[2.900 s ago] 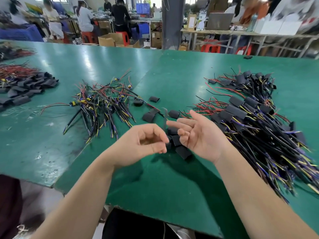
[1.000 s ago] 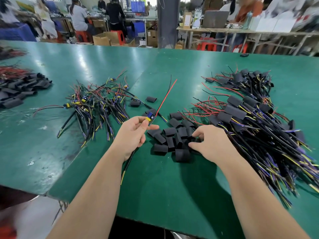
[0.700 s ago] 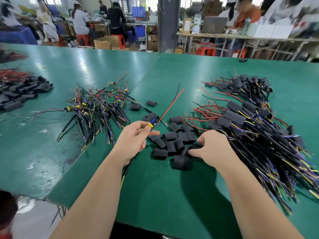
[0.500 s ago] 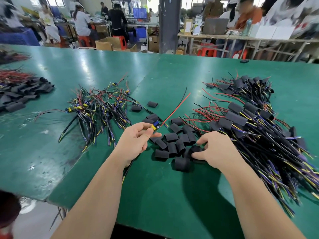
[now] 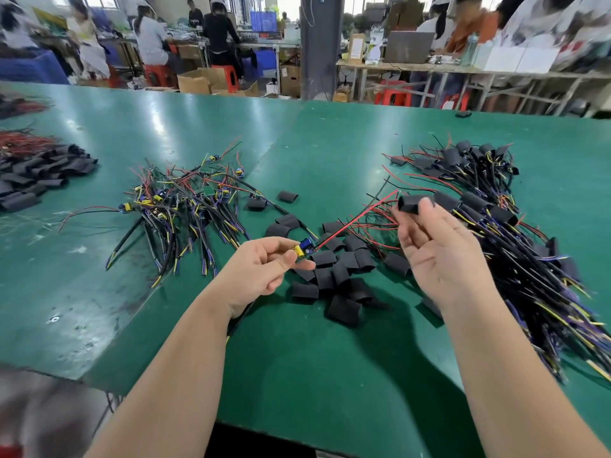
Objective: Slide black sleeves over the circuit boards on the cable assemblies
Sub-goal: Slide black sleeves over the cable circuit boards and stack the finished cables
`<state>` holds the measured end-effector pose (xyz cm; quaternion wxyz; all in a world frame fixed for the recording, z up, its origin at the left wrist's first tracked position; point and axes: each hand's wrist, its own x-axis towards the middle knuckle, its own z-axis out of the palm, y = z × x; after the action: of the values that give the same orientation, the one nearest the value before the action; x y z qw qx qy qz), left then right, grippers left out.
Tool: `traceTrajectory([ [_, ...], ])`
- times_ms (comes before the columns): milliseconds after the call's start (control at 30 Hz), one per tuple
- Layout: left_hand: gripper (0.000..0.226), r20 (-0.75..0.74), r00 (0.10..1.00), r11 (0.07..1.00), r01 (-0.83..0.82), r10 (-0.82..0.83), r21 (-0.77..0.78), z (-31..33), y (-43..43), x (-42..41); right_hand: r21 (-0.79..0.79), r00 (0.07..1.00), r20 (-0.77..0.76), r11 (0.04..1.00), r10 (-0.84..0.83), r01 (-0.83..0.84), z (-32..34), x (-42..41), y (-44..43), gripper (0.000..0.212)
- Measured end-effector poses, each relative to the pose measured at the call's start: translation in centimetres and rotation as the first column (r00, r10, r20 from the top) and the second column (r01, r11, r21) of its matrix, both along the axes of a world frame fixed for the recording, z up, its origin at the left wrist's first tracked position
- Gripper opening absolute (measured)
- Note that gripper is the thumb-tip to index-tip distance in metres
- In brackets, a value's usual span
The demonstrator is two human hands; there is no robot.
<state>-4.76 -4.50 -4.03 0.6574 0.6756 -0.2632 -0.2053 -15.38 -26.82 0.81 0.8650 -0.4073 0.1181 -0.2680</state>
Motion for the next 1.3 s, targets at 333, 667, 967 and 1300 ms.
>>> traceTrajectory([
  [333, 0.017, 0.008, 0.999, 0.998, 0.053, -0.054, 0.028, 0.3, -0.1, -0.4, 0.252, 0.996, 0.07, 0.965, 0.052, -0.068, 0.3, 0.1, 0.7, 0.034],
  [667, 0.017, 0.002, 0.998, 0.994, 0.064, -0.065, 0.087, 0.4, -0.3, -0.7, 0.166, 0.994, 0.085, 0.983, 0.069, -0.082, 0.3, 0.4, 0.7, 0.02],
  [967, 0.018, 0.071, 0.997, 0.997, -0.001, -0.005, 0.074, 0.4, -0.7, -0.7, -0.181, 0.978, -0.122, 0.965, 0.168, -0.188, -1.0, 1.0, 2.3, 0.023],
  [1300, 0.008, -0.016, 0.998, 0.998, -0.062, 0.062, -0.029, 0.7, -0.9, -1.0, -0.274, 0.965, -0.116, 0.926, 0.235, -0.259, -2.3, 2.0, 4.9, 0.015],
])
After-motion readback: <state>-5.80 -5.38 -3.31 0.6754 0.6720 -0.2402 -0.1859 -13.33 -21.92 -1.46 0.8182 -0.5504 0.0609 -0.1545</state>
